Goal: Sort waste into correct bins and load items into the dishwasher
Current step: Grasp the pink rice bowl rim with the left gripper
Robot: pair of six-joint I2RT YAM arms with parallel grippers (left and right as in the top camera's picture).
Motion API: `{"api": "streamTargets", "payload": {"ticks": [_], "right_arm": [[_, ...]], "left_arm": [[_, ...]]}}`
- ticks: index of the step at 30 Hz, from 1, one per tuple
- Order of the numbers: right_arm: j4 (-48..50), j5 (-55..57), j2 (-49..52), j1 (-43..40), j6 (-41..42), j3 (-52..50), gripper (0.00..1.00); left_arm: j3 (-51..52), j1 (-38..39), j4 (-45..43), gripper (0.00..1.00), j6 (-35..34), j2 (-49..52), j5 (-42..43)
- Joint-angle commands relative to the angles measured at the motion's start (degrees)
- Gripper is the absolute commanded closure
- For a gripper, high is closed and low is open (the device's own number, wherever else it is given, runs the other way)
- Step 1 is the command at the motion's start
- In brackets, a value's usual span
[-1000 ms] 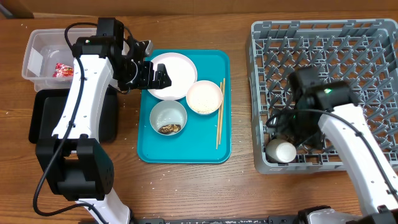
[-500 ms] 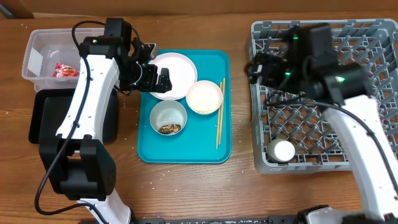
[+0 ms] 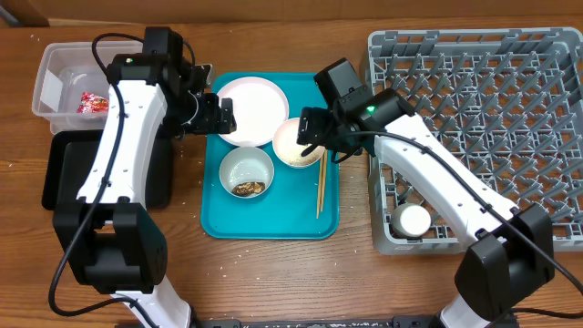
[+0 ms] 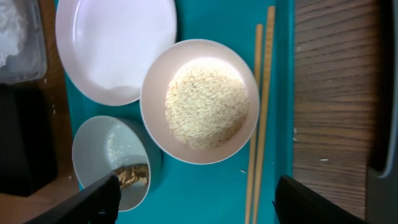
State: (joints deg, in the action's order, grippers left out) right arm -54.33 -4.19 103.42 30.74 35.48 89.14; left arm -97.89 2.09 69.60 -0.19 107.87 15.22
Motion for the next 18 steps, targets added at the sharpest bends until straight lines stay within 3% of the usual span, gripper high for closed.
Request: {"api": "streamTargets", "payload": {"ticks": [1, 7, 11, 15, 18], "right_arm": [[-0.76, 2.47, -1.97, -2.03, 1.64, 0.92, 0.19], [-5.03, 2.91, -8.26, -8.59, 0.04, 2.78, 0.18], [-8.20, 3.21, -13.86, -14.69, -1.42, 2.93, 0.16], [-12.35, 3.32, -18.18, -22.08, -3.43, 2.93, 0.13], [-15.72, 3.30, -20.15, -26.58, -5.77, 2.93, 0.13]], "left_arm": [[-0.81, 4.26, -0.33, 0.11, -1.60, -0.39, -0.55], [-0.79, 15.47, -4.50, 0.10, -5.25, -0.15, -9.68], [-0.79, 21.18, -7.30, 0.17, -9.70, 0.98, -11.39], [-0.79, 26.77, -9.79, 0.29, -18.84, 3.89, -13.64], [-0.79, 30.42, -9.90, 0.29, -26.29, 7.30, -17.46]]}}
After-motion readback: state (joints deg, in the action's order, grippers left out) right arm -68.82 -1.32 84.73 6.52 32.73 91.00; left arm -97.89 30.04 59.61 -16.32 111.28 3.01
